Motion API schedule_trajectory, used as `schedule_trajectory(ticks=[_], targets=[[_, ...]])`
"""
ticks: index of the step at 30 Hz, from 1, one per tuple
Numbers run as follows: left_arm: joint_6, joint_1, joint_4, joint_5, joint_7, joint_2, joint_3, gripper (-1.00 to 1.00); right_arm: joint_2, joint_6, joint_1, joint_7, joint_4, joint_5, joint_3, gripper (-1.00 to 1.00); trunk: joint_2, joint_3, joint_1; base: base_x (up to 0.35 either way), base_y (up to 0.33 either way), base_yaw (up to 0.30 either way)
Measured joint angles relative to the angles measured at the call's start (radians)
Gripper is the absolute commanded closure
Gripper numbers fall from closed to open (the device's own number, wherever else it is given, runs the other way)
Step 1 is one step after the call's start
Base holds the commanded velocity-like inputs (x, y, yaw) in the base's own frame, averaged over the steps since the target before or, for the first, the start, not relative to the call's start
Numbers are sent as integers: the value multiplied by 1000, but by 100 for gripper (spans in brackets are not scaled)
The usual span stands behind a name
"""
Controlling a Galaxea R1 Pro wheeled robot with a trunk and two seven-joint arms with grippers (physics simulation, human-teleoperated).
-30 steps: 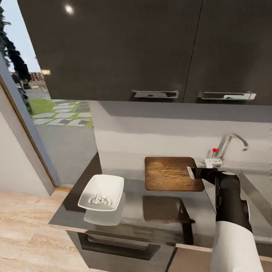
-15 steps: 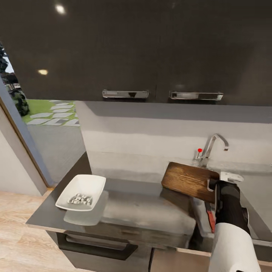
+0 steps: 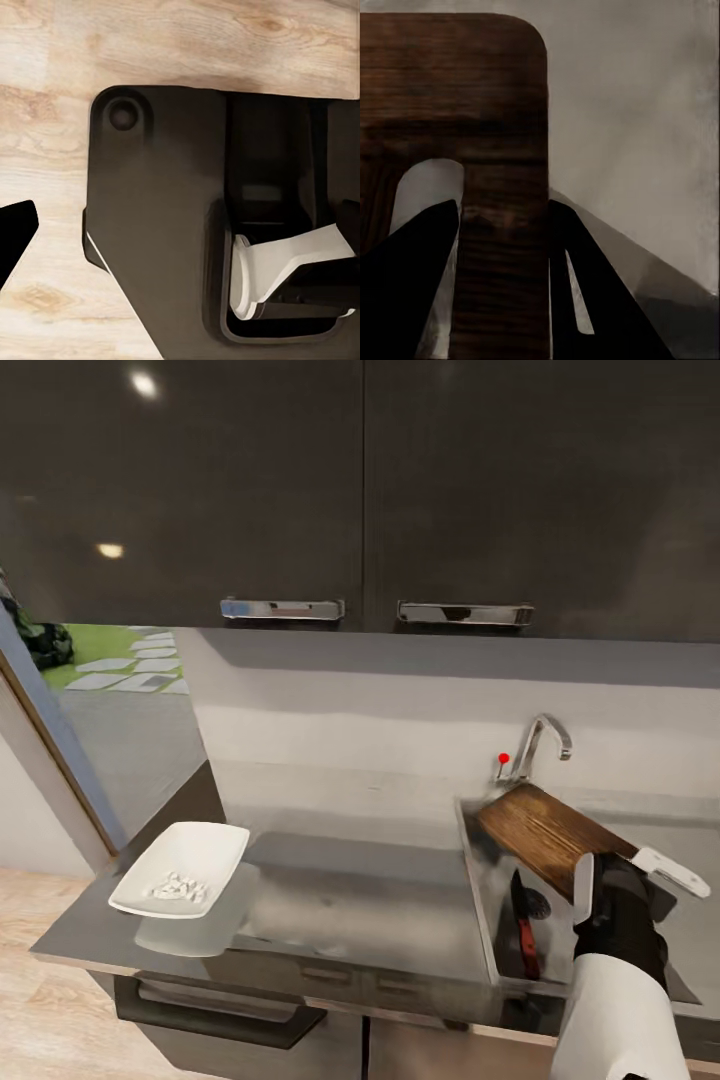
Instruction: In the kitchen, take the Vidalia onion out of the sink, dice it on the chopping board with the paring knife, put the diced onion into the bowl on the countertop, then place both the paring knife and the chopping board into the sink.
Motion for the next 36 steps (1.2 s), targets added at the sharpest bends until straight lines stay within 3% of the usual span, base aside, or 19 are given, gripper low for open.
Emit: schedule_trajectory(ticks=[2, 4, 5, 8, 11, 13, 15, 18, 22, 24, 36], targets=[[-4, 0, 2, 0, 0, 0, 0, -100, 19, -66, 0, -86, 0, -8, 1, 100, 0, 0, 0, 0, -1, 0], [-5, 0, 3, 0, 0, 0, 0, -100, 63, -119, 0, -147, 1, -26, 3, 100, 0, 0, 0, 0, 0, 0], [-6, 0, 2, 0, 0, 1, 0, -100, 74, -127, 0, -183, -1, -6, 2, 100, 0, 0, 0, 0, 0, 0], [-7, 0, 2, 1, -1, 1, 0, -100, 74, -141, 0, -268, 0, -24, 2, 100, 0, 0, 0, 0, 0, 0], [-6, 0, 3, 2, -1, 1, 0, -100, 75, -140, 0, -351, 0, -96, 4, 100, 0, 0, 0, 0, 0, 0], [-6, 0, 7, 2, -2, 1, 0, -100, 75, -141, 0, -441, 1, -196, 4, 100, 0, 0, 0, 0, 0, 0], [-6, 0, 15, 3, -3, 2, 0, -100, 75, -145, 0, -505, 1, -268, 14, 100, 0, 0, 0, 3, 0, 0], [-5, 0, 16, 3, -3, 2, 0, -100, 75, -144, 0, -547, 0, -305, 40, 100, 0, 0, 0, 151, 27, 0], [-5, 0, 16, 3, -3, 1, 0, -100, 75, -145, 0, -584, -3, -397, 50, 100, 0, 0, 0, 235, 78, 0], [-6, 0, 16, 3, -3, 2, 0, -100, 75, -143, 0, -588, -3, -412, 50, 100, 0, 0, 0, 154, 22, 0], [-5, 0, 16, 3, -4, 1, 0, -100, 75, -158, 0, -589, 0, -406, 42, 100, 0, -12, 0, 94, 2, 0]])
